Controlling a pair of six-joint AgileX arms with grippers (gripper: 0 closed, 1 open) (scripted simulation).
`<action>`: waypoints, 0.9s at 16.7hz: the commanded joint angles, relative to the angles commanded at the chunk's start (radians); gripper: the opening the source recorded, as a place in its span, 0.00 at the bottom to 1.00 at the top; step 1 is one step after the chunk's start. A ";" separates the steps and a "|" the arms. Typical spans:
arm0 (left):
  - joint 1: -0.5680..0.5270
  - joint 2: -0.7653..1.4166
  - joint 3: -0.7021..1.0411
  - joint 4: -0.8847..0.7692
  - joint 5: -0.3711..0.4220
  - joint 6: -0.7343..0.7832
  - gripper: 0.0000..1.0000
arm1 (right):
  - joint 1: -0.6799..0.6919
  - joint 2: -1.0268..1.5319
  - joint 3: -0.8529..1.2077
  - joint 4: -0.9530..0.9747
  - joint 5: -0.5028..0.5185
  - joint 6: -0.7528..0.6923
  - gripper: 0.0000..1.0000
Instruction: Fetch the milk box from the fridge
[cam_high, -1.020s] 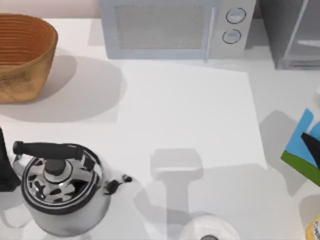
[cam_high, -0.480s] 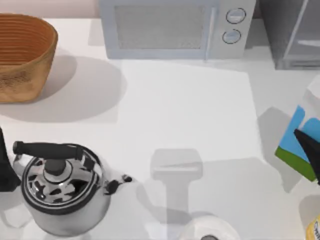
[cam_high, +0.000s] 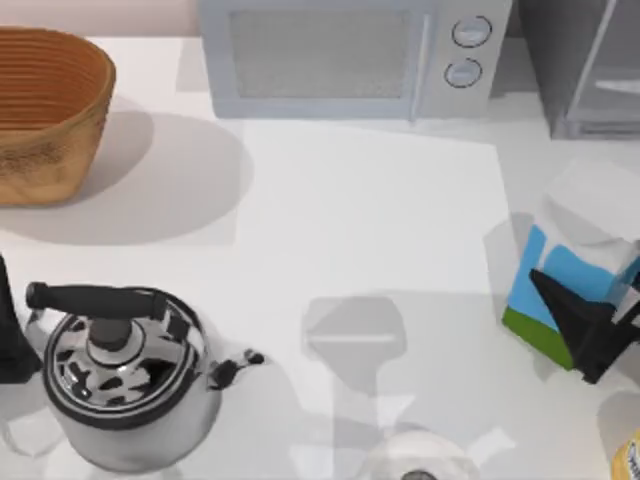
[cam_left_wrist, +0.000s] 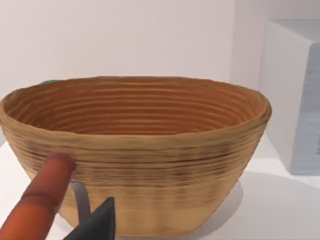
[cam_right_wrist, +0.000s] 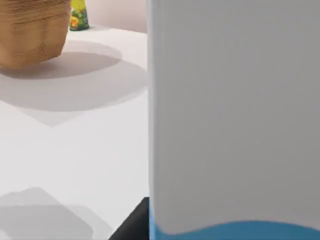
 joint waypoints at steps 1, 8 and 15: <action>0.000 0.000 0.000 0.000 0.000 0.000 1.00 | 0.003 0.004 0.001 0.003 0.003 0.000 0.00; 0.000 0.000 0.000 0.000 0.000 0.000 1.00 | 0.003 0.004 0.001 0.003 0.003 0.000 0.30; 0.000 0.000 0.000 0.000 0.000 0.000 1.00 | 0.003 0.004 0.001 0.003 0.003 0.000 0.83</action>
